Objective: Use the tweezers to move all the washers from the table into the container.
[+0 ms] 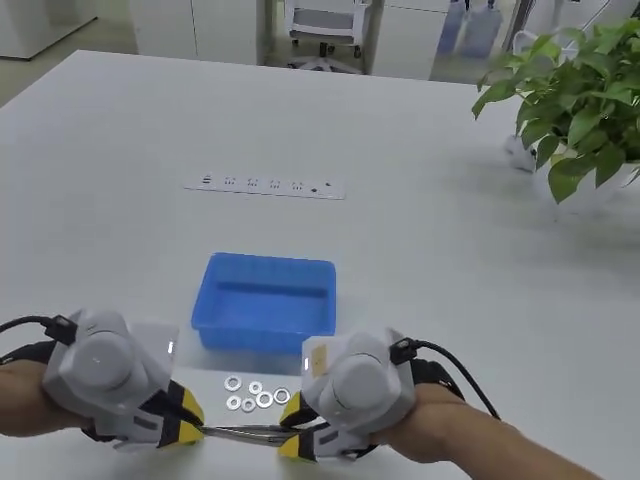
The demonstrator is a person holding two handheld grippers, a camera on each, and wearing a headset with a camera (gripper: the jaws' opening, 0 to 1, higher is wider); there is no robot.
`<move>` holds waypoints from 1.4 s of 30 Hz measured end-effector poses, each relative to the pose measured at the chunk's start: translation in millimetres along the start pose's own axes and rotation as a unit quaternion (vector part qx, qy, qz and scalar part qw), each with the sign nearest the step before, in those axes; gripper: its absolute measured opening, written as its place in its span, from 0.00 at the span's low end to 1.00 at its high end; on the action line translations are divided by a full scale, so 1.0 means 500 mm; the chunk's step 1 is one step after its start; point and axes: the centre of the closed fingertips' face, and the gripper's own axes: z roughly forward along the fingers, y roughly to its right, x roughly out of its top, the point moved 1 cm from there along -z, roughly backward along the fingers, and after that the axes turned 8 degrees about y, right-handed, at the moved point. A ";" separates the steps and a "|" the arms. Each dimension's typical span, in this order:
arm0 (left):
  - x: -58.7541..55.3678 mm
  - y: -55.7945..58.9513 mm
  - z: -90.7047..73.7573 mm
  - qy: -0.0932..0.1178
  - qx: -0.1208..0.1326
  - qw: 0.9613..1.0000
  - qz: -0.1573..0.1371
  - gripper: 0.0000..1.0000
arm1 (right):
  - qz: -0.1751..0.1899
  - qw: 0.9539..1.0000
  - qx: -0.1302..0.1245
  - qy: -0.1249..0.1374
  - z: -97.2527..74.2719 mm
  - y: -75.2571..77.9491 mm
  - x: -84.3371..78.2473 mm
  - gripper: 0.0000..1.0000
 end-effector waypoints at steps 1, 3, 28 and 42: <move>0.000 0.001 -0.001 -0.001 0.000 1.000 -0.004 0.07 | 0.003 1.000 0.000 -0.001 0.000 0.000 0.000 0.15; 0.000 -0.001 -0.001 -0.001 0.000 1.000 -0.003 0.07 | 0.001 1.000 -0.001 -0.001 0.000 0.000 0.000 0.13; 0.055 0.019 -0.036 0.018 -0.008 1.000 0.017 0.05 | 0.002 1.000 -0.008 -0.005 -0.005 0.000 -0.005 0.12; 0.138 0.021 -0.065 0.052 0.002 0.998 0.037 0.05 | 0.005 1.000 -0.014 -0.003 -0.014 0.000 -0.002 0.11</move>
